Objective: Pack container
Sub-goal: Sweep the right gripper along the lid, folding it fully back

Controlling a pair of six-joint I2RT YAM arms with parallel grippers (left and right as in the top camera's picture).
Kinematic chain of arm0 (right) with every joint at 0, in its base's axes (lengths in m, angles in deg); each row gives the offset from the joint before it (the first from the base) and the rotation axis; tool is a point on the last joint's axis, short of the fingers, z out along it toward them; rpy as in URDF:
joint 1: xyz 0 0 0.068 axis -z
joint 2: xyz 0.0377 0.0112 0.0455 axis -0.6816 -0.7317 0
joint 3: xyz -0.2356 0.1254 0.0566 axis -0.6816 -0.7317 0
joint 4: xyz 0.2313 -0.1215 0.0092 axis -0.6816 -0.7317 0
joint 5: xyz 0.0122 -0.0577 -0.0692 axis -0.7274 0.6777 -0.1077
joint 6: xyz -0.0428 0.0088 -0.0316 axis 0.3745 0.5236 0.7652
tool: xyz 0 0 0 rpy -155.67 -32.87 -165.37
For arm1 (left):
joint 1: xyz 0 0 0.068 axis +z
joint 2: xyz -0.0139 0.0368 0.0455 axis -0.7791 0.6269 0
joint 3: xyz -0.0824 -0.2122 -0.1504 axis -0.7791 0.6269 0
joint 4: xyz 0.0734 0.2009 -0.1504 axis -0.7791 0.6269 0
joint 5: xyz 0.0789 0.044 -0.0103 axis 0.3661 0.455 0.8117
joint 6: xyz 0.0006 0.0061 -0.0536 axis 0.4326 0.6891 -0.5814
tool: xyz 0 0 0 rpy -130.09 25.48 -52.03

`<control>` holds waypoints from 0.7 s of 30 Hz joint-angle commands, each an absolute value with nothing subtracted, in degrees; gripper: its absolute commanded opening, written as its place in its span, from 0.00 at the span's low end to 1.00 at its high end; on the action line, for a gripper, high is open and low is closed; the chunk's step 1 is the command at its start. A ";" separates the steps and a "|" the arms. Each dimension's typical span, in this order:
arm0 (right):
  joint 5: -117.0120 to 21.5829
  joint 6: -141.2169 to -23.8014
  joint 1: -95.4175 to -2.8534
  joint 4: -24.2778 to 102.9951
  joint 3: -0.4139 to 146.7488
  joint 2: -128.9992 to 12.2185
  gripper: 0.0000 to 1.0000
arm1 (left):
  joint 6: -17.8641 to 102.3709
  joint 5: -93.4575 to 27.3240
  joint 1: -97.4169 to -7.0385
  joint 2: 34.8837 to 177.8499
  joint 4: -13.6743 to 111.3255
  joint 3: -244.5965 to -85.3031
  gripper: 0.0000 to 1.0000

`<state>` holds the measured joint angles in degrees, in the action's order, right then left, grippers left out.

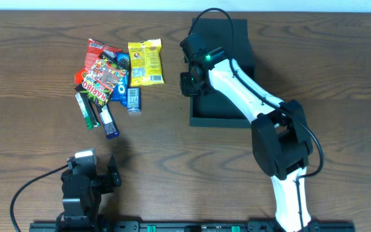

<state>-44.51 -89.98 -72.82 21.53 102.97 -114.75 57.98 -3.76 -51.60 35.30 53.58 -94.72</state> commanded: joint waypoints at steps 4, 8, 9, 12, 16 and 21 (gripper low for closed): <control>-42.61 -90.86 -74.54 22.26 102.99 -115.34 0.14 | 58.79 -3.98 -51.47 34.97 53.78 -94.16 0.95; -42.48 -90.88 -74.96 22.34 102.99 -115.34 0.13 | 58.79 -3.98 -51.47 34.97 53.80 -94.16 0.95; -42.48 -90.90 -75.05 22.30 102.99 -115.34 0.14 | 58.79 -4.00 -51.47 34.97 53.80 -94.16 0.95; -42.46 -90.97 -75.51 22.30 102.99 -115.34 0.13 | 58.79 -4.00 -51.47 34.97 53.78 -94.16 0.95; -42.22 -92.17 -76.07 22.54 102.99 -115.34 0.14 | 58.79 -3.98 -51.47 34.97 53.78 -94.16 0.95; -42.04 -92.37 -76.60 22.65 102.99 -115.34 0.13 | 58.79 -3.98 -51.47 34.97 53.78 -94.16 0.96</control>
<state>-42.39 -91.27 -75.51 22.36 102.97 -114.75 57.98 -3.76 -51.60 35.30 53.58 -94.72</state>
